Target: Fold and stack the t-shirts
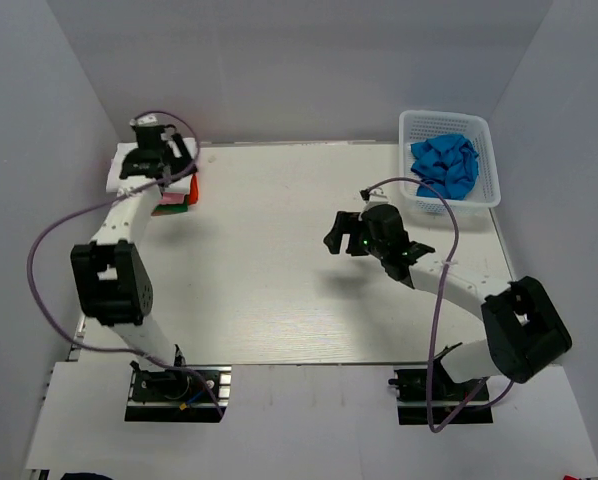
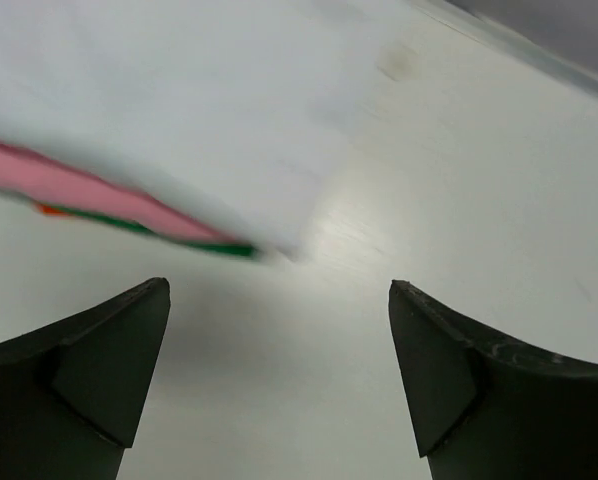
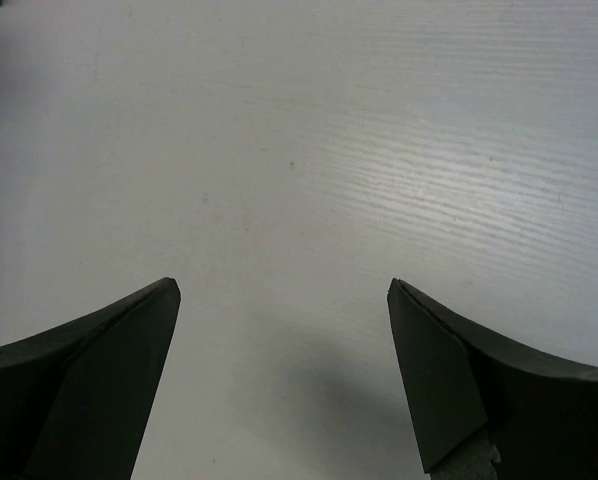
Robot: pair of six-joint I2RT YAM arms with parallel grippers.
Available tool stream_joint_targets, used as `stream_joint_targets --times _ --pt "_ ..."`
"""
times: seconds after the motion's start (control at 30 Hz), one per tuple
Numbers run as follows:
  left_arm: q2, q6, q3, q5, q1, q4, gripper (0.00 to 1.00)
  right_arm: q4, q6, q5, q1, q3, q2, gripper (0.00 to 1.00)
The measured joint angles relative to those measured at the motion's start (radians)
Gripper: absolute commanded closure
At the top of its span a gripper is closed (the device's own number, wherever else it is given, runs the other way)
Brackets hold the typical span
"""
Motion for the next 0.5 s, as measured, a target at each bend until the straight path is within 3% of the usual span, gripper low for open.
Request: stream_joint_targets --times 0.17,0.27,0.37,0.5 --pt "-0.432 -0.086 -0.520 0.198 -0.281 0.232 0.00 -0.010 0.015 0.014 0.000 -0.120 -0.159 0.10" --pt "-0.608 -0.136 -0.783 0.283 -0.362 0.300 0.00 -0.023 0.016 0.034 0.000 -0.180 -0.249 0.10" --pt "-0.701 -0.163 -0.899 0.299 -0.364 0.281 0.00 -0.026 0.021 0.053 0.000 -0.229 -0.314 0.10" --pt "-0.791 -0.172 -0.908 0.275 -0.366 0.284 0.00 -0.028 0.034 0.075 0.000 -0.250 -0.335 0.10"
